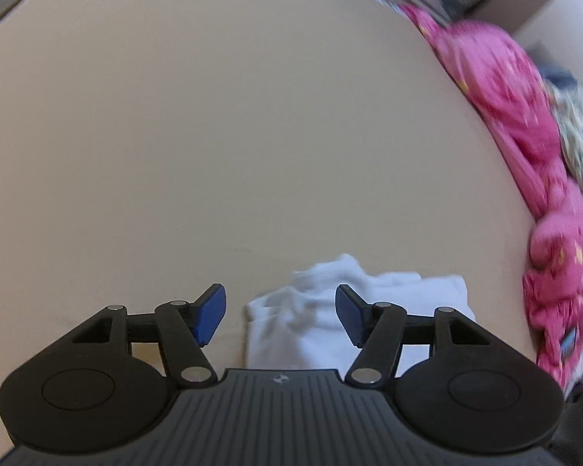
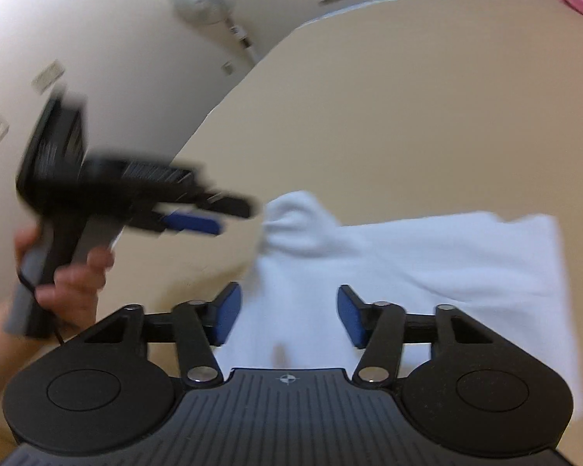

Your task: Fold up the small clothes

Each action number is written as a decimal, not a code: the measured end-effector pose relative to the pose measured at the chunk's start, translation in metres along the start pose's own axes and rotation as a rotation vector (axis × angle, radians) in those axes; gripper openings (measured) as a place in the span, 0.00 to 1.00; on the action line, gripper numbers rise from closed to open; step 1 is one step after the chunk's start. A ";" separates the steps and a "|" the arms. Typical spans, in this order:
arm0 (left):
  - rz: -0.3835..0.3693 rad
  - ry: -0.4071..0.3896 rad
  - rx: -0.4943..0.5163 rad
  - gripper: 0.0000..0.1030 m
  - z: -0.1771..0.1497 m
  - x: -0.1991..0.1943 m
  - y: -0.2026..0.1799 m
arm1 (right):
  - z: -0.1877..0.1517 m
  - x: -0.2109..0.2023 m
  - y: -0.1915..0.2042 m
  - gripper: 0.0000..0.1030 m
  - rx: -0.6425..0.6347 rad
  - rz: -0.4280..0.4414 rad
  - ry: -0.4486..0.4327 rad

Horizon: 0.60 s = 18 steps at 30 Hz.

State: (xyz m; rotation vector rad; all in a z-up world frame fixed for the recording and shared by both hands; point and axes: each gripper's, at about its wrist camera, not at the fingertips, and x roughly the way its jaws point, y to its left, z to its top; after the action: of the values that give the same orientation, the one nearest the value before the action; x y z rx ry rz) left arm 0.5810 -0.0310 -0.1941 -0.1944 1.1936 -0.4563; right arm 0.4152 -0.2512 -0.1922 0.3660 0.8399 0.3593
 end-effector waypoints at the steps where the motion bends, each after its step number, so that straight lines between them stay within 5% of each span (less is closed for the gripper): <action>1: -0.010 0.020 0.011 0.65 0.002 0.005 -0.002 | -0.003 0.013 0.005 0.45 0.000 0.009 0.009; 4: -0.032 0.054 0.030 0.60 0.010 0.026 -0.012 | -0.008 0.043 0.007 0.43 0.039 0.012 0.057; 6: -0.055 0.073 0.017 0.17 0.016 0.038 -0.015 | -0.015 0.048 0.003 0.42 0.035 0.003 0.064; 7: -0.053 0.079 0.012 0.11 0.019 0.043 -0.017 | -0.017 0.047 0.001 0.41 0.025 0.003 0.055; 15: 0.017 0.039 -0.036 0.09 0.029 0.046 -0.008 | -0.021 0.044 0.000 0.40 -0.029 0.011 0.056; 18: 0.164 -0.037 -0.072 0.00 0.044 0.044 0.004 | -0.022 0.041 0.002 0.40 -0.041 0.015 0.059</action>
State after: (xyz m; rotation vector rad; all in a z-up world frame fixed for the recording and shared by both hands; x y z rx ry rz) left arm 0.6349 -0.0510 -0.2167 -0.1642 1.1801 -0.2659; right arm 0.4234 -0.2275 -0.2311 0.3251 0.8868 0.4018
